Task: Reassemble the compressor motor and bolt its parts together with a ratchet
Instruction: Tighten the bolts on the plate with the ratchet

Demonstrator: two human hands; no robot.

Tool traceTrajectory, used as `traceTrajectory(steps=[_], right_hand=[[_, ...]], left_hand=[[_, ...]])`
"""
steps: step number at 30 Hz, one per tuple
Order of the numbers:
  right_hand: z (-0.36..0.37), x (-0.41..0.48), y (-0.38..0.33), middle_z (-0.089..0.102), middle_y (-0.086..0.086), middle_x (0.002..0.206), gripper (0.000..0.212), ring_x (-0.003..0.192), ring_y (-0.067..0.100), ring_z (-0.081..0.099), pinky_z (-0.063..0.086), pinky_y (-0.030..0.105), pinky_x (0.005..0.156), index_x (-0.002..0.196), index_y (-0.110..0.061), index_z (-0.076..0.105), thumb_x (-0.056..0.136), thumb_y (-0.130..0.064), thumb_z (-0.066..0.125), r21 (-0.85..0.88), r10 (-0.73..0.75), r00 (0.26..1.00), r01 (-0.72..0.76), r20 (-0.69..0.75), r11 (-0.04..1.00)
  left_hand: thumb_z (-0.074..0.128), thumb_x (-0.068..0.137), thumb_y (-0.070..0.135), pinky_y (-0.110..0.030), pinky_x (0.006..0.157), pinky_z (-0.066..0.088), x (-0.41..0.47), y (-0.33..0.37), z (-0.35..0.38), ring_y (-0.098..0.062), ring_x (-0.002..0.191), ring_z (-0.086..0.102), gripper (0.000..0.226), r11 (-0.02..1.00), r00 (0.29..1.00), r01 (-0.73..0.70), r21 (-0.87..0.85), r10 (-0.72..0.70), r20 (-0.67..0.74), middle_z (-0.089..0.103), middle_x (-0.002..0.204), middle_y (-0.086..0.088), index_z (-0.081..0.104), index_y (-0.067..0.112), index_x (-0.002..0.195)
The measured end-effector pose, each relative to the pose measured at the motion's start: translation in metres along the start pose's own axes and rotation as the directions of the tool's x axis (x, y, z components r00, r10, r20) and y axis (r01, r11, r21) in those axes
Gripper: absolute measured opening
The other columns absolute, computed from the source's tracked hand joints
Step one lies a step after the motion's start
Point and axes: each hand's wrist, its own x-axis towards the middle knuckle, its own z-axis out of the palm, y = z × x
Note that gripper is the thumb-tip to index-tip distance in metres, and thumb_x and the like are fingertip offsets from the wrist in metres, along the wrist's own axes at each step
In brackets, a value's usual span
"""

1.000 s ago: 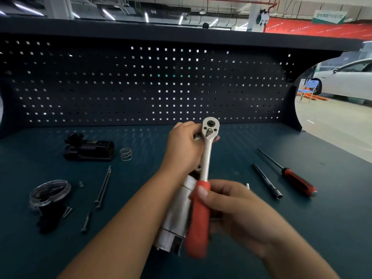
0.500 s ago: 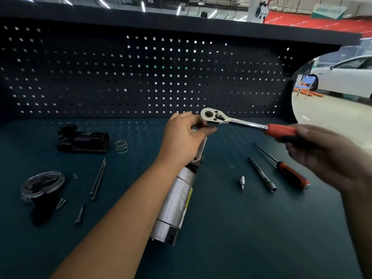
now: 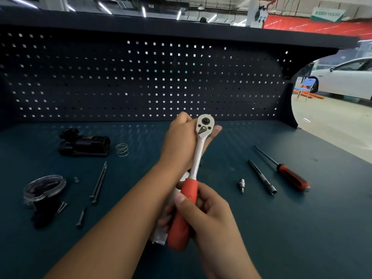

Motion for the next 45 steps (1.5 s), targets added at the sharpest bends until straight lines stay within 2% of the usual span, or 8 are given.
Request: traceTrajectory(steps=[4, 9, 13, 21, 28, 33, 37, 45], right_hand=[[0.003, -0.001, -0.005, 0.066, 0.014, 0.067, 0.01, 0.055, 0.026, 0.065, 0.053, 0.029, 0.052, 0.1, -0.004, 0.059, 0.089, -0.005, 0.06, -0.02, -0.017, 0.999, 0.018, 0.036, 1.0], [-0.004, -0.002, -0.008, 0.066, 0.013, 0.067, 0.012, 0.054, 0.027, 0.064, 0.053, 0.03, 0.051, 0.096, -0.009, 0.061, 0.084, -0.01, 0.062, -0.041, 0.023, 0.999, -0.022, 0.028, 0.999], [-0.032, -0.005, -0.029, 0.064, 0.012, 0.065, 0.038, 0.044, 0.027, 0.059, 0.05, 0.029, 0.043, 0.102, -0.008, 0.059, 0.068, -0.024, 0.067, -0.173, 0.105, 0.993, -0.095, 0.052, 0.98], [-0.119, 0.016, -0.12, 0.064, 0.012, 0.067, 0.028, 0.039, 0.012, 0.046, 0.029, 0.016, 0.033, 0.082, -0.018, 0.072, 0.055, -0.013, 0.078, -0.572, 0.145, 0.988, -0.094, 0.045, 0.815], [-0.156, 0.052, -0.152, 0.068, 0.014, 0.072, 0.018, 0.045, 0.009, 0.062, 0.049, 0.013, 0.043, 0.087, -0.003, 0.064, 0.088, -0.012, 0.049, -0.298, -0.072, 0.993, 0.041, -0.093, 0.954], [-0.151, 0.035, -0.12, 0.047, 0.014, 0.046, 0.036, 0.031, 0.015, 0.03, 0.016, 0.019, 0.038, 0.07, -0.008, 0.066, 0.086, -0.036, 0.05, -0.516, 0.024, 0.981, -0.122, -0.193, 0.848], [-0.112, 0.01, -0.071, 0.048, 0.027, 0.077, 0.032, 0.051, 0.03, 0.049, 0.029, 0.026, 0.042, 0.073, -0.015, 0.06, 0.09, -0.04, 0.051, -0.563, 0.204, 0.979, -0.153, 0.027, 0.812], [-0.018, -0.012, -0.007, 0.066, 0.011, 0.063, 0.024, 0.038, 0.015, 0.049, 0.037, 0.019, 0.038, 0.096, -0.014, 0.048, 0.094, -0.037, 0.054, -0.33, 0.231, 0.944, -0.146, 0.234, 0.933]], left_hand=[[0.047, 0.086, 0.06, -0.026, 0.052, 0.031, 0.007, 0.0, 0.002, -0.02, 0.074, 0.045, 0.042, 0.982, 0.997, -0.046, 0.184, 0.057, -0.056, 0.041, 0.07, 0.004, 0.045, 0.031, 0.057], [0.036, 0.09, 0.053, -0.035, 0.081, 0.032, 0.013, -0.009, 0.011, -0.022, 0.091, 0.045, 0.051, 0.91, 0.992, -0.109, 0.4, 0.128, -0.02, 0.055, 0.085, 0.001, 0.07, 0.016, 0.084], [0.038, 0.093, 0.05, -0.033, 0.077, 0.034, 0.018, -0.012, 0.007, -0.024, 0.081, 0.057, 0.045, 0.981, 0.987, 0.011, 0.196, -0.042, 0.153, 0.056, 0.064, 0.007, 0.048, 0.021, 0.06], [0.045, 0.09, 0.038, -0.03, 0.061, 0.038, 0.021, -0.009, 0.002, -0.025, 0.078, 0.056, 0.028, 0.963, 0.935, 0.082, 0.255, -0.163, 0.315, 0.062, 0.081, 0.0, 0.064, 0.018, 0.088], [0.042, 0.089, 0.042, -0.034, 0.075, 0.045, 0.02, -0.006, 0.001, -0.026, 0.086, 0.06, 0.034, 0.976, 0.944, 0.08, 0.203, -0.139, 0.298, 0.067, 0.089, -0.001, 0.065, 0.017, 0.082], [0.04, 0.09, 0.048, -0.034, 0.072, 0.045, 0.022, -0.011, 0.003, -0.026, 0.084, 0.06, 0.04, 0.972, 0.943, 0.111, 0.205, -0.168, 0.287, 0.067, 0.088, -0.001, 0.066, 0.018, 0.085], [0.038, 0.091, 0.044, -0.031, 0.061, 0.04, 0.024, -0.012, 0.006, -0.02, 0.065, 0.054, 0.039, 0.955, 0.944, 0.086, 0.283, -0.169, 0.284, 0.056, 0.065, 0.004, 0.063, 0.017, 0.076], [0.03, 0.091, 0.062, -0.032, 0.059, 0.045, 0.017, 0.002, 0.004, -0.025, 0.059, 0.055, 0.06, 0.976, 0.976, 0.056, 0.212, -0.098, 0.193, 0.051, 0.052, -0.003, 0.039, 0.017, 0.052]])
